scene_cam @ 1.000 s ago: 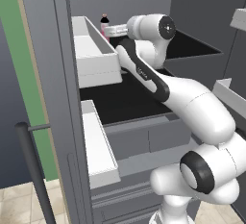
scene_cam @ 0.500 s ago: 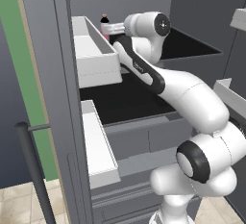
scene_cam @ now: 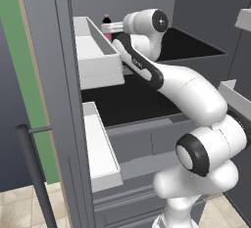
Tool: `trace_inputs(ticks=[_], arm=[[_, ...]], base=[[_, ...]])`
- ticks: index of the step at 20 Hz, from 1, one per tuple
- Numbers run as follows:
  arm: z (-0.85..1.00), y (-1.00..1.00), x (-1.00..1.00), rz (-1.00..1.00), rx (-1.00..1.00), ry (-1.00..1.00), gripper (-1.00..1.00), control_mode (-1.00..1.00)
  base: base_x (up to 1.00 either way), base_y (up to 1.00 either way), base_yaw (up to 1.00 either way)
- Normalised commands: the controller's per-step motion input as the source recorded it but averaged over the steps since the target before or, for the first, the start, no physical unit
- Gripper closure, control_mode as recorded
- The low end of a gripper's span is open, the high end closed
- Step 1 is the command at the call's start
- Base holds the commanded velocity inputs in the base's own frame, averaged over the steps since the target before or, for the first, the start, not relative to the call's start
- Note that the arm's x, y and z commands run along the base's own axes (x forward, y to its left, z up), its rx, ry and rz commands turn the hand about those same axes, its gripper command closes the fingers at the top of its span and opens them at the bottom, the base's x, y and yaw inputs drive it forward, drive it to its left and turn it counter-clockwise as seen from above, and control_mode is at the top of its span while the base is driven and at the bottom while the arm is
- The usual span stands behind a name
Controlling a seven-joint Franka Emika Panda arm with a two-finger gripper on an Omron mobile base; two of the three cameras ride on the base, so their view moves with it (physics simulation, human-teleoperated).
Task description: Open the fridge, grab two sodas, and place both sodas inside the bowl with ice on the dining counter.
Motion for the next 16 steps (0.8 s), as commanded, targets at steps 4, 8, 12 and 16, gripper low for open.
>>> trace_inputs(ticks=[4, 8, 12, 16], arm=[[-0.06, 0.1, 0.18, 0.0, 0.0, 0.06, -1.0, -1.0], [-0.13, 0.22, 0.1, 0.0, 0.0, 0.05, -1.0, -1.0], [-0.09, 0.18, 0.12, 0.0, 0.0, 0.04, -1.0, -1.0], [-0.03, 0.05, 0.2, 0.0, 0.0, 0.04, -1.0, -1.0]], base=[[0.0, 0.0, 0.0], [0.0, 0.0, 0.0], [0.0, 0.0, 0.0], [0.0, 0.0, 0.0]])
